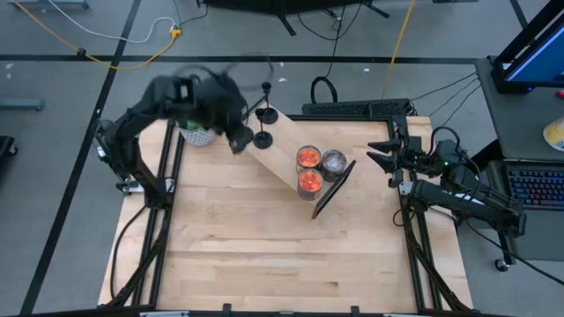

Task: Pick & Place candle stick holders
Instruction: Put the black candle holder on the shelf

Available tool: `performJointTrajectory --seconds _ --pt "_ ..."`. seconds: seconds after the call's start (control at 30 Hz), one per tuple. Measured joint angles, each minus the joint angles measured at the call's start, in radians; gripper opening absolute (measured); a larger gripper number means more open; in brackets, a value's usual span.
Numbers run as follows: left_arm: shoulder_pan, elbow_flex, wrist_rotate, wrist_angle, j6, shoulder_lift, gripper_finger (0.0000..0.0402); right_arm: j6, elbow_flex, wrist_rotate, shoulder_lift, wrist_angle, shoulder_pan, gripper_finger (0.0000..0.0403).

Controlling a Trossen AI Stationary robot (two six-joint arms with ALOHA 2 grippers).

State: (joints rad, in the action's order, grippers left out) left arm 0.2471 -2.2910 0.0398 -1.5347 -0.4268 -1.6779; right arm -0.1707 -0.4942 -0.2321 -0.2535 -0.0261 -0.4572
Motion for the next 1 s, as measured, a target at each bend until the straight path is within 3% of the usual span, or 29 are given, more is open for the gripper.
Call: performJointTrajectory --seconds 0.17,0.37,0.57,1.0 --pt "-0.173 0.080 0.154 -0.034 -0.078 -0.020 0.0051 0.002 0.000 0.000 0.000 0.000 0.000 0.0134" --pt "-0.279 0.337 0.289 0.010 -0.167 -0.019 0.0051 0.003 0.000 0.000 0.000 0.000 0.000 0.0134" --pt "-0.288 0.526 0.437 0.150 -0.213 -0.019 0.0051 0.006 0.000 0.000 0.000 0.000 0.000 0.0134" --pt "-0.245 0.723 0.623 0.311 -0.281 -0.019 0.0051 0.000 0.000 -0.004 0.000 0.000 0.000 0.0134"
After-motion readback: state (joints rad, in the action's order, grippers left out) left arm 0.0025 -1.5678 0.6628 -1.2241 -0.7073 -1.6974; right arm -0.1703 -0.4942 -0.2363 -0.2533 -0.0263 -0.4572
